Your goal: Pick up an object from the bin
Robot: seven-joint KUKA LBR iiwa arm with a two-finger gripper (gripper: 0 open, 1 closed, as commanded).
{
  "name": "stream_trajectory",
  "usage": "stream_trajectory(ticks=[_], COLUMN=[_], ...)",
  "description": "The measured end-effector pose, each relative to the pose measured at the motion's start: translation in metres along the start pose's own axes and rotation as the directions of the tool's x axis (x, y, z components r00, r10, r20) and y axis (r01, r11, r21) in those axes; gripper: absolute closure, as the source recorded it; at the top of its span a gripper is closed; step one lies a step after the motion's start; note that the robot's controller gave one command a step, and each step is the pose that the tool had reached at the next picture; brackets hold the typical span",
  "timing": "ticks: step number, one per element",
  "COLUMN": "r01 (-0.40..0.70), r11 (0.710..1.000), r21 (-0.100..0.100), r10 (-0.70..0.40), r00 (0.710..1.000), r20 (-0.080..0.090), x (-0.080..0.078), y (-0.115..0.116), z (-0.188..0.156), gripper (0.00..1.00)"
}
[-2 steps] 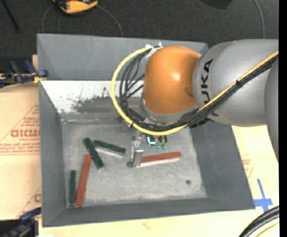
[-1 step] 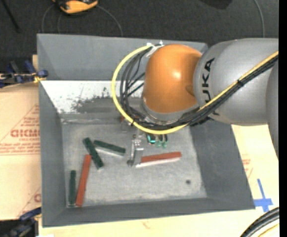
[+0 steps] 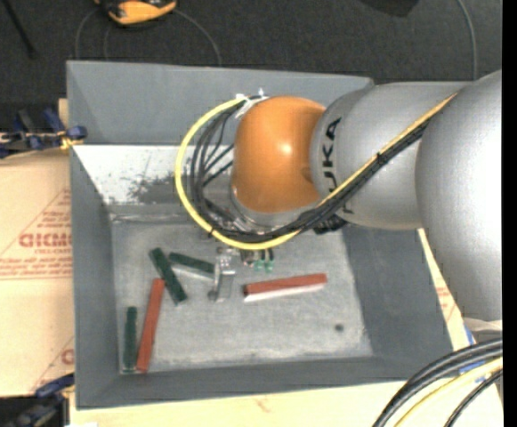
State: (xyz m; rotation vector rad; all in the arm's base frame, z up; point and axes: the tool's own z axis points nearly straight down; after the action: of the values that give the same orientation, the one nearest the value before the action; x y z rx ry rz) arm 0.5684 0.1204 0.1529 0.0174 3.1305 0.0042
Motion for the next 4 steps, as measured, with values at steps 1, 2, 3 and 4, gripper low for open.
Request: stream_trajectory(ticks=[1, 2, 3, 4], r01=[0.142, 0.18, 0.223, 0.22], r11=[0.99, 0.984, 0.975, 0.975], r21=[0.001, 0.0, -0.001, -0.001], r10=[-0.142, -0.18, -0.223, -0.22], r00=[0.99, 0.984, 0.975, 0.975], r20=[-0.002, -0.001, -0.009, -0.009], x=[-0.044, -0.052, -0.004, -0.004], y=[0.008, 0.008, 0.033, 0.032], z=[0.056, 0.068, 0.082, 0.082], gripper=[0.0, 0.0, 1.0, 0.0])
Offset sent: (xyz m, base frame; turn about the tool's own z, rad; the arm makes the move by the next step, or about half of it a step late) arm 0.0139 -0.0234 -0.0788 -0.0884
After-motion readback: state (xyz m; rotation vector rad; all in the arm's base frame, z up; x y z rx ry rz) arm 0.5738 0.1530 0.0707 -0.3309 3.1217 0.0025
